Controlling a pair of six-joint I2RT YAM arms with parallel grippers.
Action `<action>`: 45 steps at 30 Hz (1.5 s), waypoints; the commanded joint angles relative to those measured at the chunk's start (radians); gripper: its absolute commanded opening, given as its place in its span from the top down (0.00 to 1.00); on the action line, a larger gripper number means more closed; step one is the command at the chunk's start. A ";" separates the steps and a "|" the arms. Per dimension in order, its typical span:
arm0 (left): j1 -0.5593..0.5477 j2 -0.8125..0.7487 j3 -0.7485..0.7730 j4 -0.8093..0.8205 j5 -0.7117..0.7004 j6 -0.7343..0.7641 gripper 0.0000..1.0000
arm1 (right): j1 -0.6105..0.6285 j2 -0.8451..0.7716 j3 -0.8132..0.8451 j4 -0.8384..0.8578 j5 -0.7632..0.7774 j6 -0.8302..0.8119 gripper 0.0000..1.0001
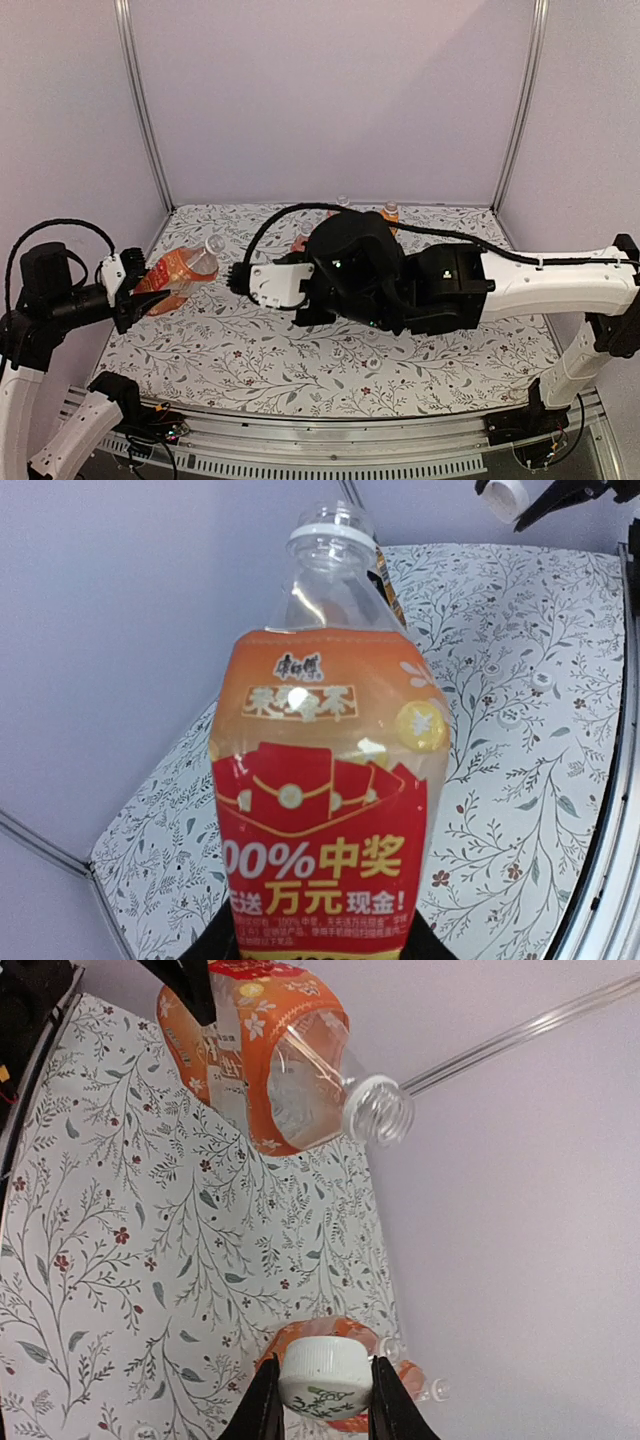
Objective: Unscrew the bottle caps
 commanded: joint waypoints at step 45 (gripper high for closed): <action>0.037 -0.046 -0.002 0.270 0.503 -0.464 0.83 | -0.103 -0.194 -0.036 0.106 -0.677 0.676 0.14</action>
